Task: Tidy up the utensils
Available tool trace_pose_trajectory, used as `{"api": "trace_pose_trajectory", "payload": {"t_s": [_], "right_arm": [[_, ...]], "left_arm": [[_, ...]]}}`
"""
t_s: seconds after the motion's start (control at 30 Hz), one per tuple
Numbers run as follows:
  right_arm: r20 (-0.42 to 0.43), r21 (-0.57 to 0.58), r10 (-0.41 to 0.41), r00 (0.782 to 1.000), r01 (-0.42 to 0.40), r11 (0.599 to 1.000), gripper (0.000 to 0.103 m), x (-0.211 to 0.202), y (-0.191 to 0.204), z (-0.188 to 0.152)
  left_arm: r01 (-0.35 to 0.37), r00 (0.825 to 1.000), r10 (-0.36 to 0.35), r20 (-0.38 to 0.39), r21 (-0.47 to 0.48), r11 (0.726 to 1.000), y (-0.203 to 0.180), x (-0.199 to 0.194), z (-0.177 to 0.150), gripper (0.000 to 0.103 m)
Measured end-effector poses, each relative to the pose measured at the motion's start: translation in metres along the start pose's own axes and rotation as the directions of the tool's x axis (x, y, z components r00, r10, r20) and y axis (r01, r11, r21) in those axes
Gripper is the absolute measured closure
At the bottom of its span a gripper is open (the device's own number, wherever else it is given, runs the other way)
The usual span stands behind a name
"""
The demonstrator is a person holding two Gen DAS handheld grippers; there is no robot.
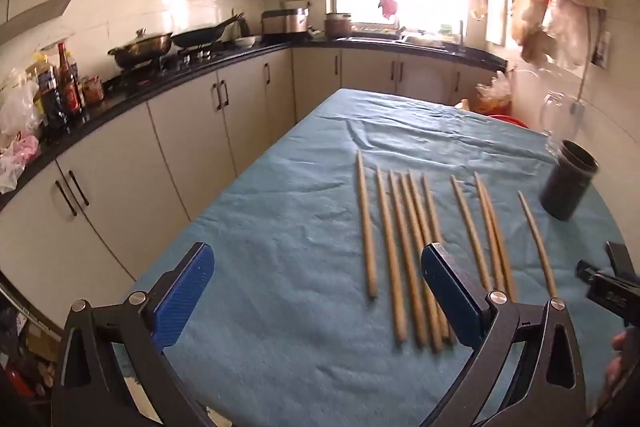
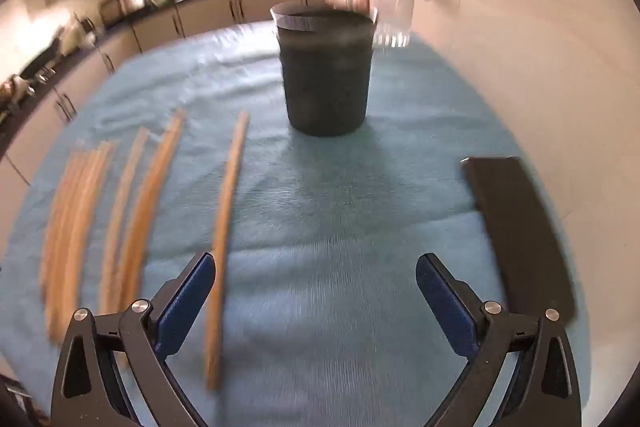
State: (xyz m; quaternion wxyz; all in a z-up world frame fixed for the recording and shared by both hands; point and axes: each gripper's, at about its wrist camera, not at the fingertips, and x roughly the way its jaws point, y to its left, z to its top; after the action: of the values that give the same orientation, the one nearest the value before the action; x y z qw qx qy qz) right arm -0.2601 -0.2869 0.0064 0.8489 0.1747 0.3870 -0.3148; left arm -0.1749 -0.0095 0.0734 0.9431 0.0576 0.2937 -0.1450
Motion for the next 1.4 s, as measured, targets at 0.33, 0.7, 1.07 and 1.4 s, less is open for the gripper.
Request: {"api": "trace_pose_trajectory", "payload": {"t_s": [0.33,0.7,1.07,1.4], "right_arm": [[0.271,-0.036,0.072,0.96,-0.065,0.997,0.001,-0.105,0.014,-0.047],[0.293,-0.041,0.09,0.952,-0.081,0.996,0.001,-0.112,0.016,-0.048],[0.278,-0.059,0.096,0.956,-0.083,0.995,0.001,-0.11,0.018,-0.051],[0.254,-0.056,0.097,0.962,-0.086,0.995,0.001,-0.107,0.017,-0.051]], "left_arm": [[0.028,0.999,-0.028,0.016,0.011,1.0,-0.01,-0.024,-0.012,0.0],[0.027,1.0,-0.027,0.013,0.013,1.0,-0.018,-0.026,-0.016,0.0],[0.033,0.999,-0.033,0.006,0.029,0.999,-0.02,-0.026,-0.02,0.0],[0.035,0.999,-0.035,-0.006,0.035,0.999,-0.019,-0.019,-0.021,0.0]]}}
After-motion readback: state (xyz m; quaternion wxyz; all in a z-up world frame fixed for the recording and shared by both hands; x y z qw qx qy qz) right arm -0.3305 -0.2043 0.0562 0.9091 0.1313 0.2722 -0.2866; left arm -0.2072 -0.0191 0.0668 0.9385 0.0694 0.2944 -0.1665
